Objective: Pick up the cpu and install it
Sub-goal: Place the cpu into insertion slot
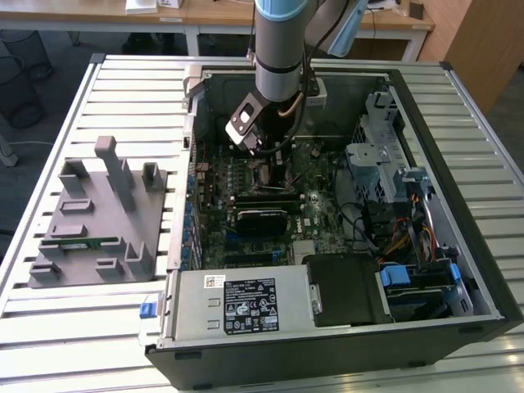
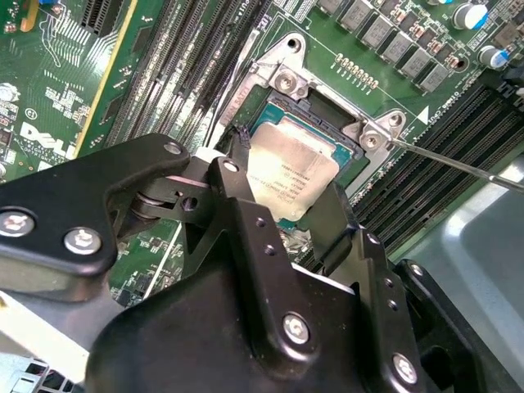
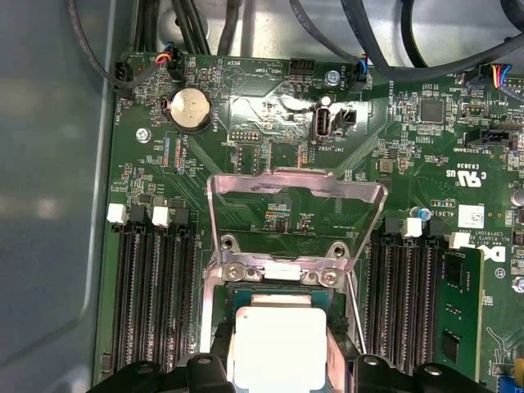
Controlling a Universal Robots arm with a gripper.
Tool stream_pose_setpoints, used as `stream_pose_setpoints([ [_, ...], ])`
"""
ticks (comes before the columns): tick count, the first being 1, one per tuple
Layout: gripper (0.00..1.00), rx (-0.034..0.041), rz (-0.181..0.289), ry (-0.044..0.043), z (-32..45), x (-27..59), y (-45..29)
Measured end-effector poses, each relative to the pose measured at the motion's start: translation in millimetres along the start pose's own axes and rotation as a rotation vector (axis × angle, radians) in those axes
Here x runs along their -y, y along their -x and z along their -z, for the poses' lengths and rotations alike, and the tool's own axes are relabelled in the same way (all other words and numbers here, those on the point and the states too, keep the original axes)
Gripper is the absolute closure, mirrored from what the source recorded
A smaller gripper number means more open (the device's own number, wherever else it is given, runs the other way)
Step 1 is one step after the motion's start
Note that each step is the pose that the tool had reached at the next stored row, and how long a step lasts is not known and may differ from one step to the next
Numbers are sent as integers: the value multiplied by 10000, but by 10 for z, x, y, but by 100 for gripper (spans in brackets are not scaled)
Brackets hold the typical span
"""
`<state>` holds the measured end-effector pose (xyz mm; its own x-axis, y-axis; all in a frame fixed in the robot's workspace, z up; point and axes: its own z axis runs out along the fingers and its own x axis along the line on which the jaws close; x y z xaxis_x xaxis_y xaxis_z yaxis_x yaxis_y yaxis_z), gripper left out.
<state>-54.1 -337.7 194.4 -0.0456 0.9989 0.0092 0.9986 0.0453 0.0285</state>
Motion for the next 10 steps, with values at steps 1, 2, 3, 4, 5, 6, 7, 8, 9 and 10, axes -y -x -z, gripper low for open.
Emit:
stream_pose_setpoints([
  [1, 47, 0, 0, 0, 0, 0, 0],
  [2, 47, 0, 0, 0, 0, 0, 0],
  [3, 47, 0, 0, 0, 0, 0, 0],
  [4, 47, -3, 0, 2, -1, -1, -1],
  [5, 46, -6, 0, 4, -3, -1, -1],
  [6, 46, -6, 0, 4, -2, -1, -1],
  [7, 40, -5, 0, 1, 3, 0, 0],
  [8, 40, -7, 0, 1, 7, 0, 0],
  [9, 40, -8, 0, 2, 9, -1, -1],
  [10, 40, -10, 0, 3, 10, -1, -1],
])
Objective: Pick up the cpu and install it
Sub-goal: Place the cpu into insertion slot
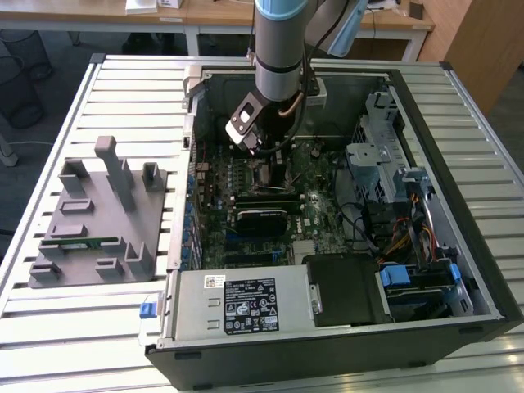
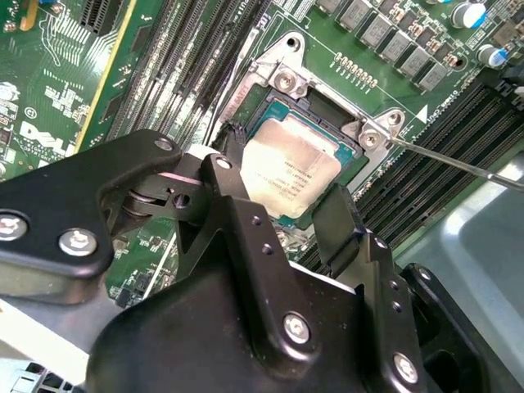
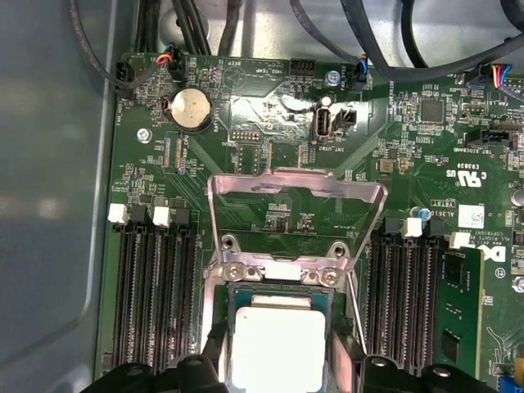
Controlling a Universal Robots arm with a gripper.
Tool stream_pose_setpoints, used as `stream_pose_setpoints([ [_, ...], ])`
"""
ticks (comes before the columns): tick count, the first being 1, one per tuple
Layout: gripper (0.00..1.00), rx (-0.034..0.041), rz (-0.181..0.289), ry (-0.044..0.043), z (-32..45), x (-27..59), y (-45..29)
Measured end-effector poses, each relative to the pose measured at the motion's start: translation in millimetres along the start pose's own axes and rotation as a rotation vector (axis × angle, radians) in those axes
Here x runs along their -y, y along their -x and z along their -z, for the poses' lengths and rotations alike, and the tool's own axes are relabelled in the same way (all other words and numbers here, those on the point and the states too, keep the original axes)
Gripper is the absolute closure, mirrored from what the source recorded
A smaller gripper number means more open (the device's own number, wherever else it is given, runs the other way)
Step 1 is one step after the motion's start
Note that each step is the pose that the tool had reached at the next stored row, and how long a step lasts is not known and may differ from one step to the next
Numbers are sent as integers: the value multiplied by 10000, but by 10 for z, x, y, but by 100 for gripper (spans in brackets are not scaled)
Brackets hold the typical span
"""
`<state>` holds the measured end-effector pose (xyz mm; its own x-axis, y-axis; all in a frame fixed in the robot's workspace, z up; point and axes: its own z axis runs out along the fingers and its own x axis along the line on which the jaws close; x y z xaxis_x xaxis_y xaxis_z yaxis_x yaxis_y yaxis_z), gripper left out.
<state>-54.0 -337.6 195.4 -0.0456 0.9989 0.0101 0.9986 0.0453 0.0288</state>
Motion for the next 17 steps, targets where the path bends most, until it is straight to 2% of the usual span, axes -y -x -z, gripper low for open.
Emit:
stream_pose_setpoints([
  [5, 40, 4, 0, -3, 24, 0, 1],
  [11, 41, 4, 0, -3, 105, -3, 0],
  [13, 53, 3, 0, -2, 131, -3, -1],
  [14, 53, 3, 0, -2, 144, -4, -1],
  [16, 65, 4, 0, -3, 165, -4, -1],
  [17, 65, 3, 0, -3, 176, -5, -1],
])
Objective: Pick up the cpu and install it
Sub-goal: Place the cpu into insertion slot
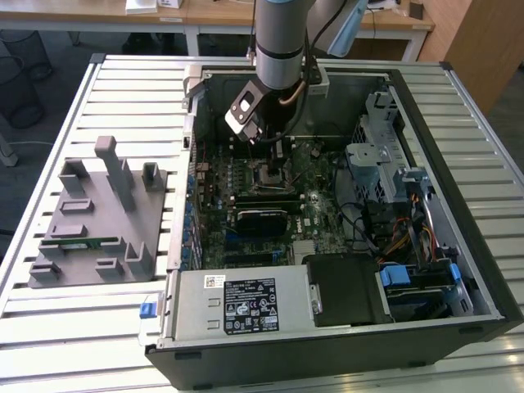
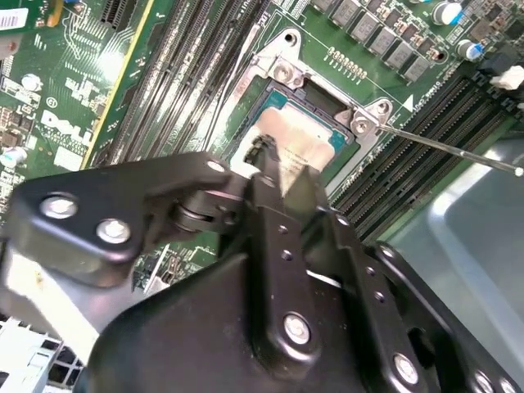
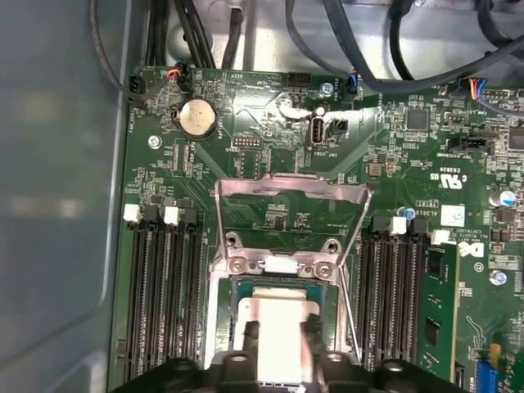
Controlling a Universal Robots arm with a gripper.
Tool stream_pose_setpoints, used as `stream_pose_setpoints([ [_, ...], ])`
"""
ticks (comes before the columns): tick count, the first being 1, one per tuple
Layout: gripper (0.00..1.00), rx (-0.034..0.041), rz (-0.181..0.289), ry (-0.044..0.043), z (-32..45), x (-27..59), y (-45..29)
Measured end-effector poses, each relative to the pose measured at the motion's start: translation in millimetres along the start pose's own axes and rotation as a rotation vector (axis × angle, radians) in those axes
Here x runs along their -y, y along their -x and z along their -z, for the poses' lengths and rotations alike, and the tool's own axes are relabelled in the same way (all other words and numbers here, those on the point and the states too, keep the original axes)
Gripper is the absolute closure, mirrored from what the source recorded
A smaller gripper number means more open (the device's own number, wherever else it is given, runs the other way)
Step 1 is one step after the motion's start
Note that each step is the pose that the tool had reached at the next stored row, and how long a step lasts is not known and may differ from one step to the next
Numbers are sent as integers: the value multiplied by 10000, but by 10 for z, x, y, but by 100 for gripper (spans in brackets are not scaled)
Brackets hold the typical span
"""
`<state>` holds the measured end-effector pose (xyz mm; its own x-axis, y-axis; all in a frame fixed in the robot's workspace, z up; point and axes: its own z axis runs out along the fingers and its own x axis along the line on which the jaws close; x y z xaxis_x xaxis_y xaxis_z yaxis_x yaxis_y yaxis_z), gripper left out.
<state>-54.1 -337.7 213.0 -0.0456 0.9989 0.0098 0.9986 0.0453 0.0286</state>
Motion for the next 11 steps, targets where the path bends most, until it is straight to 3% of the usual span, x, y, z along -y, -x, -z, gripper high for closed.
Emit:
stream_pose_setpoints([
  [3, 83, 0, 0, 1, 32, -1, 0],
  [5, 89, 0, 0, 0, 57, -2, 0],
  [11, 89, 0, 0, -1, 120, -3, -1],
])
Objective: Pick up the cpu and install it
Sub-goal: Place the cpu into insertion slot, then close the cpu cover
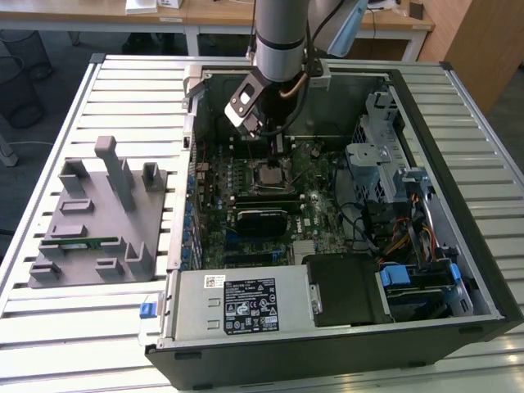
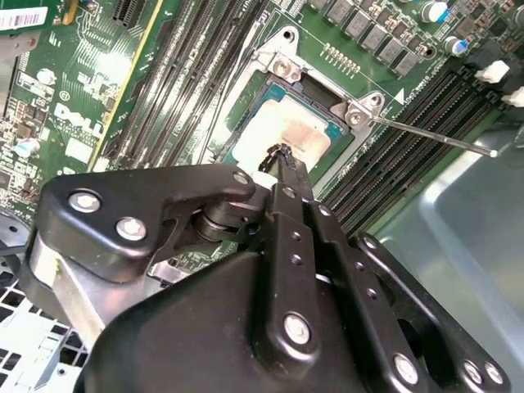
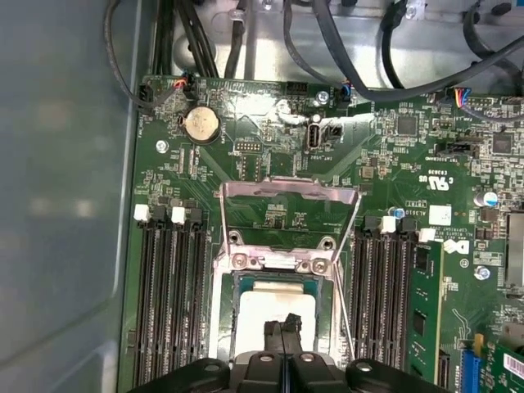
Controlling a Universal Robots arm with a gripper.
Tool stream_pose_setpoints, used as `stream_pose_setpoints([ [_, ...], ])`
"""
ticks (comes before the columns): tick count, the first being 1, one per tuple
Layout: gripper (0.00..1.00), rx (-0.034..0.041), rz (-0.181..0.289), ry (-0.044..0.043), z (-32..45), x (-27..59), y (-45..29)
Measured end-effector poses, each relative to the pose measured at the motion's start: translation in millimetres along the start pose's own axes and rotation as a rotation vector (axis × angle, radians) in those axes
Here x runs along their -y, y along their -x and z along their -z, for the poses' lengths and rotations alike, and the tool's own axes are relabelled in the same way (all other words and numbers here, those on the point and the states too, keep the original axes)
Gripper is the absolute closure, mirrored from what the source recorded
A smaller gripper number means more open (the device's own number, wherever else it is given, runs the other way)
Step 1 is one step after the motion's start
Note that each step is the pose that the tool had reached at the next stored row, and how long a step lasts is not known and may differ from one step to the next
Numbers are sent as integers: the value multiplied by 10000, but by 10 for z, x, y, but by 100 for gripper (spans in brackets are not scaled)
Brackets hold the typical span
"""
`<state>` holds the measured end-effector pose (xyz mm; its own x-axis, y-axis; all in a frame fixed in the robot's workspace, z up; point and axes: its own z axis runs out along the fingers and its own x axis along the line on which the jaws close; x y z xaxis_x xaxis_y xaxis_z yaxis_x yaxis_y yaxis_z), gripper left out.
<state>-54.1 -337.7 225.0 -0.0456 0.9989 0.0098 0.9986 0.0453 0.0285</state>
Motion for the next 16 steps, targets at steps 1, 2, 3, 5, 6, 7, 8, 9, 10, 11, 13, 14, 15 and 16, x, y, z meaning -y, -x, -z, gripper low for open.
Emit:
stream_pose_setpoints([
  [1, 89, 0, 0, 1, 6, 0, 0],
  [2, 89, 0, 0, 0, 12, 0, 0],
  [3, 89, 0, 0, 0, 18, -1, 0],
  [5, 89, 1, 0, 0, 32, -1, 0],
  [6, 89, 0, 0, 0, 39, -1, 0],
  [7, 89, 0, 0, 0, 46, -1, -1],
  [8, 89, 0, 0, 0, 53, -2, -1],
  [9, 89, 0, 0, 0, 58, -2, -1],
  [10, 89, 0, 0, 0, 63, -2, -1],
  [11, 89, 0, 0, 0, 69, -2, -1],
  [13, 89, 0, 0, 0, 87, -3, -1],
  [14, 89, 1, 0, 0, 96, -3, -1],
  [15, 89, 1, 0, 0, 105, -3, -1],
  [16, 89, 1, 0, 0, 115, -3, -1],
])
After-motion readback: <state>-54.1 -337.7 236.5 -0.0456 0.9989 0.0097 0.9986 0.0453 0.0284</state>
